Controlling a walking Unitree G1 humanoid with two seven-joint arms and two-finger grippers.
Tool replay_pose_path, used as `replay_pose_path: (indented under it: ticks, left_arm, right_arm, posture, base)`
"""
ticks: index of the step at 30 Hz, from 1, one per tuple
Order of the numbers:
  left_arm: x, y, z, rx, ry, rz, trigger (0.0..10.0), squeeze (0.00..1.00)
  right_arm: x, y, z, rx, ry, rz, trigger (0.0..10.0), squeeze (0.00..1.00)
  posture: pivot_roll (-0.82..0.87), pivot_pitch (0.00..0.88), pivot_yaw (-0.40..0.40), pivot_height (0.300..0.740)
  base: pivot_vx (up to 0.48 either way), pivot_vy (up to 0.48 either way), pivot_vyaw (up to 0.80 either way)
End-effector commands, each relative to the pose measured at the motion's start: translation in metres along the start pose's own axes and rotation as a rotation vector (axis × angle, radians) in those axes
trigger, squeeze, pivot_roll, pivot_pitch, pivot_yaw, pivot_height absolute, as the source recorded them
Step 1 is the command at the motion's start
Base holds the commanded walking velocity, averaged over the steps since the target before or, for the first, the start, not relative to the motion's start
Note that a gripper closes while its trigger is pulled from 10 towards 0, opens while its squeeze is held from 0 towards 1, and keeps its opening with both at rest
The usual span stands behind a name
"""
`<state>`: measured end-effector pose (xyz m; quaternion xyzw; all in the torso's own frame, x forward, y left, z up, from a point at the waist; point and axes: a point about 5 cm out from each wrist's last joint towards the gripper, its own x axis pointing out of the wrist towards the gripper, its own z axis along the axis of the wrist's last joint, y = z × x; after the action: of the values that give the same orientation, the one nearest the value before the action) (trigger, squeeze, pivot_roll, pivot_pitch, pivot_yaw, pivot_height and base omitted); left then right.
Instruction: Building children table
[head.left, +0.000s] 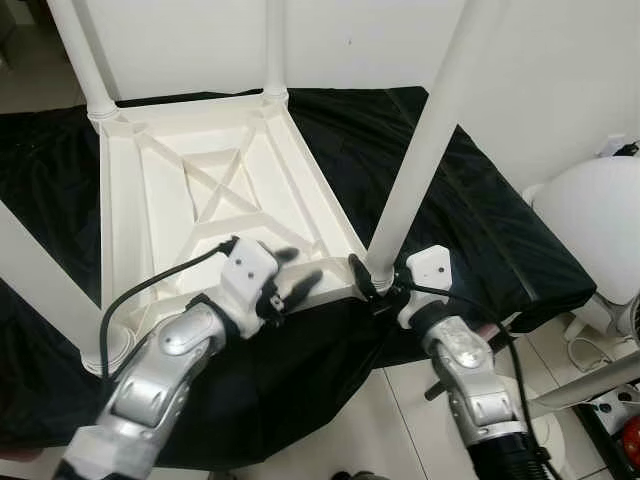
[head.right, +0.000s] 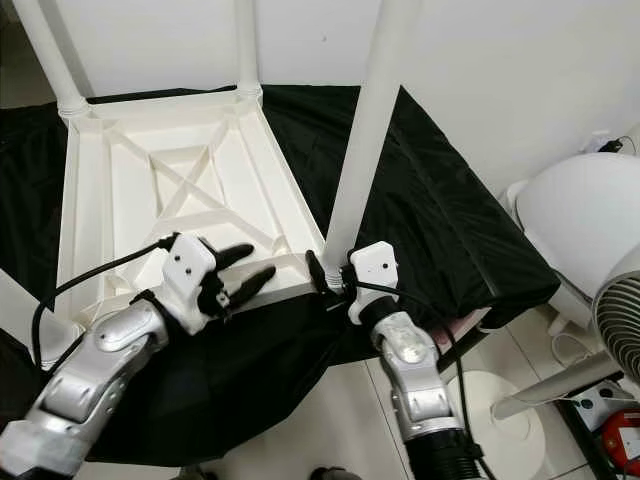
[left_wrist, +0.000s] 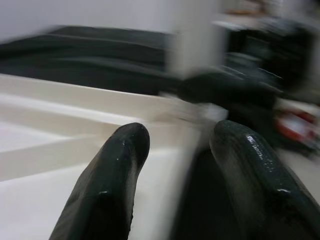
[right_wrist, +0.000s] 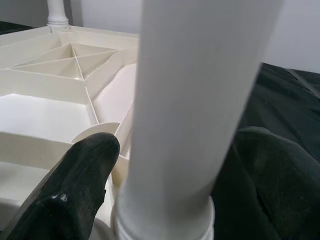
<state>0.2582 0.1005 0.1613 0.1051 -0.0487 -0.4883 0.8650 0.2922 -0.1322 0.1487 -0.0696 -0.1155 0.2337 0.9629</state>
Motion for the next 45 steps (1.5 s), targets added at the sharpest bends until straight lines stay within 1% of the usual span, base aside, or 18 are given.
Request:
replay_pose_path:
  ticks: [1,7,15,16,17,20,21,22,24,25,28,33,34,36,37,40,43,45]
  left_arm:
    - [0.002,-0.012,-0.002,-0.022,0.011,-0.102,10.0,0.0]
    - [-0.004,-0.024,0.006,-0.041,0.033,-0.252,10.0,0.0]
    - [-0.004,-0.025,0.007,-0.035,0.036,-0.268,10.0,0.0]
    - [-0.004,-0.025,0.009,-0.033,0.033,-0.267,10.0,0.0]
    - [-0.003,-0.024,0.01,-0.03,0.031,-0.263,10.0,0.0]
    - [-0.003,-0.023,0.01,-0.026,0.031,-0.26,10.0,0.0]
    - [-0.002,-0.022,0.01,-0.023,0.033,-0.255,10.0,0.0]
    - [-0.002,-0.021,0.01,-0.021,0.034,-0.253,10.0,0.0]
    - [-0.002,-0.021,0.01,-0.021,0.034,-0.253,10.0,0.0]
    - [-0.002,-0.021,0.011,-0.022,0.036,-0.25,10.0,0.0]
    - [-0.002,-0.02,0.011,-0.022,0.037,-0.248,10.0,0.0]
    - [-0.002,-0.019,0.012,-0.022,0.036,-0.245,10.0,0.0]
    - [-0.002,-0.019,0.012,-0.022,0.039,-0.247,10.0,0.0]
    - [-0.002,-0.019,0.012,-0.021,0.039,-0.246,10.0,0.0]
    - [-0.002,-0.017,0.013,-0.022,0.034,-0.237,10.0,0.0]
    - [-0.001,-0.016,0.013,-0.023,0.03,-0.229,10.0,0.0]
    - [0.0,-0.011,0.015,-0.033,0.018,-0.205,10.0,0.0]
    - [0.0,-0.011,0.015,-0.033,0.018,-0.205,10.0,0.0]
  right_arm:
    - [0.001,0.0,-0.001,0.016,0.007,0.043,10.0,0.0]
    - [0.004,-0.012,0.001,-0.069,0.047,0.241,10.0,0.0]
    - [0.007,-0.018,0.0,-0.119,0.072,0.308,10.0,0.0]
    - [0.009,-0.022,-0.001,-0.132,0.084,0.321,8.6,0.0]
    - [0.011,-0.026,-0.002,-0.144,0.096,0.331,5.0,0.0]
    - [0.011,-0.029,-0.003,-0.149,0.104,0.339,4.5,0.0]
    - [0.011,-0.03,-0.004,-0.151,0.111,0.343,2.7,0.0]
    - [0.011,-0.031,-0.005,-0.151,0.117,0.345,0.5,0.0]
    - [0.011,-0.031,-0.005,-0.151,0.117,0.345,0.5,0.0]
    - [0.011,-0.032,-0.007,-0.147,0.12,0.348,0.0,0.0]
    - [0.011,-0.033,-0.008,-0.14,0.123,0.348,0.0,0.0]
    - [0.009,-0.03,-0.01,-0.068,0.132,0.321,0.0,0.0]
    - [0.01,-0.029,-0.005,0.007,0.114,0.276,10.0,0.0]
    - [0.01,-0.028,-0.004,0.021,0.108,0.246,10.0,0.0]
    - [0.011,-0.029,-0.003,-0.002,0.114,0.181,10.0,0.0]
    - [0.012,-0.029,-0.003,-0.022,0.119,0.136,10.0,0.0]
    - [0.012,-0.021,-0.003,0.003,0.111,0.02,10.0,0.0]
    - [0.012,-0.021,-0.003,0.003,0.111,0.02,10.0,0.0]
  posture:
    - [0.04,0.085,-0.031,0.74]
    - [0.05,0.068,-0.038,0.74]
    - [0.05,0.059,-0.045,0.74]
    - [0.05,0.059,-0.045,0.74]
    - [0.05,0.059,-0.045,0.74]
    - [0.05,0.056,-0.048,0.74]
    - [0.05,0.055,-0.048,0.74]
    - [0.05,0.055,-0.048,0.74]
    - [0.05,0.055,-0.048,0.74]
    - [0.05,0.055,-0.048,0.74]
    - [0.05,0.055,-0.048,0.74]
    - [0.04,0.057,-0.044,0.74]
    - [0.04,0.058,-0.043,0.74]
    - [0.04,0.06,-0.041,0.74]
    - [0.04,0.062,-0.038,0.74]
    - [0.04,0.062,-0.038,0.74]
    - [0.03,0.069,-0.032,0.74]
    - [0.03,0.069,-0.032,0.74]
  base:
    - [0.0,0.0,0.0]
    - [0.0,0.0,0.0]
    - [0.0,0.0,0.0]
    - [0.0,0.0,0.0]
    - [0.0,0.0,0.0]
    - [0.0,0.0,0.0]
    - [0.0,0.0,0.0]
    - [0.0,0.0,0.0]
    - [0.0,0.0,0.0]
    - [0.0,0.0,0.0]
    - [0.0,0.0,0.0]
    - [0.0,0.0,0.0]
    - [0.0,0.0,0.0]
    - [0.0,0.0,0.0]
    - [0.0,0.0,0.0]
    - [0.0,0.0,0.0]
    - [0.0,0.0,0.0]
    - [0.0,0.0,0.0]
